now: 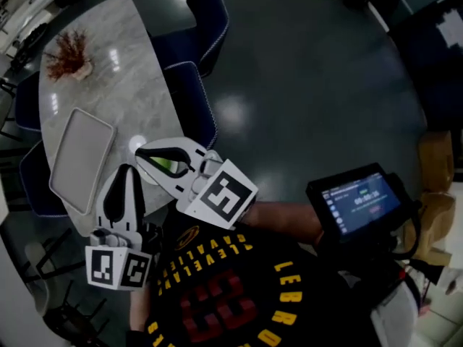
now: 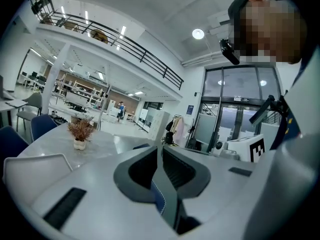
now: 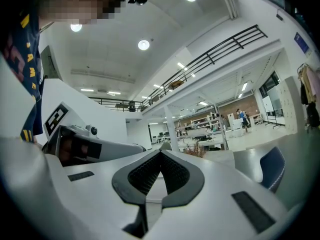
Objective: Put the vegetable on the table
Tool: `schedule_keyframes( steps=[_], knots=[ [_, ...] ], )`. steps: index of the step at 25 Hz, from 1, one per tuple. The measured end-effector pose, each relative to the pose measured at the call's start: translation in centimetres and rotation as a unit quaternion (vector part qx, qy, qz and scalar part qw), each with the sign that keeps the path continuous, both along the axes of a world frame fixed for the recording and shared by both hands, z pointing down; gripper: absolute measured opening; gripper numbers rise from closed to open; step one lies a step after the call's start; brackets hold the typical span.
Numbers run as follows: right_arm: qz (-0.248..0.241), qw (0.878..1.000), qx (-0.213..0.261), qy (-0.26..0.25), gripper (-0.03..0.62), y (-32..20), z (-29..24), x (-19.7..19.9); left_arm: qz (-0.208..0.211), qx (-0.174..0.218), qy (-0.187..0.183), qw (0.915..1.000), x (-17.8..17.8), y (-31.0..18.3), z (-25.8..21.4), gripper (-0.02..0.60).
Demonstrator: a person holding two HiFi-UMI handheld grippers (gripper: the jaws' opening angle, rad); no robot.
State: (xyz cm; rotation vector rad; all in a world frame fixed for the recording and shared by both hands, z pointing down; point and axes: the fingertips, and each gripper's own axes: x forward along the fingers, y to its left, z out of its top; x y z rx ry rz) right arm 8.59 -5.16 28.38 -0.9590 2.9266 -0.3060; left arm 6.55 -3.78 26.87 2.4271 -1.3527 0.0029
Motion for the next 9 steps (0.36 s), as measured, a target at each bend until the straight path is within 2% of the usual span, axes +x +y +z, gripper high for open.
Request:
schedule_keyframes(
  steps=[3, 9],
  knots=[
    [0.002, 1.0, -0.003, -0.012, 0.005, -0.2, -0.2, -0.1, 0.007, -0.002, -0.004, 1.0, 0.3, -0.3, -0.1, 0.037],
    [0.025, 0.998, 0.042, -0.025, 0.005, -1.7, -0.6, 2.1, 0.044, 0.017, -0.004, 0.9989, 3.1, -1.6, 0.8, 0.037]
  ],
)
